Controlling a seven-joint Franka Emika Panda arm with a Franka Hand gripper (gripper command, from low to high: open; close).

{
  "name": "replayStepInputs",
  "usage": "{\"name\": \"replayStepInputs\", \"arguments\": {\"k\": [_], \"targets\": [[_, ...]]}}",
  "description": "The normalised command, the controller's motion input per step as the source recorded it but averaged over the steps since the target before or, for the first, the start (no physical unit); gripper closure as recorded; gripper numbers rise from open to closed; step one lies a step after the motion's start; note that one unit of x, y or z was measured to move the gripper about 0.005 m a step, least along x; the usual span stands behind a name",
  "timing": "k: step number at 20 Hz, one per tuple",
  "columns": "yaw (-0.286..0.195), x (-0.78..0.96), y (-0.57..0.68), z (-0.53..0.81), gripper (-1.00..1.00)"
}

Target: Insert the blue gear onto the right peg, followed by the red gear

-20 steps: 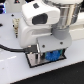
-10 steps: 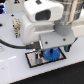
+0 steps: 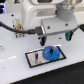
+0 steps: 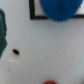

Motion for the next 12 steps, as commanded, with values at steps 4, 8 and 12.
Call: {"name": "replayStepInputs", "arguments": {"k": [4, 8, 12], "targets": [[0.0, -0.78, 0.1, 0.02, -1.0], [0.0, -0.74, 0.03, -0.07, -1.0], [0.0, -0.67, 0.0, -0.16, -1.0]]}}
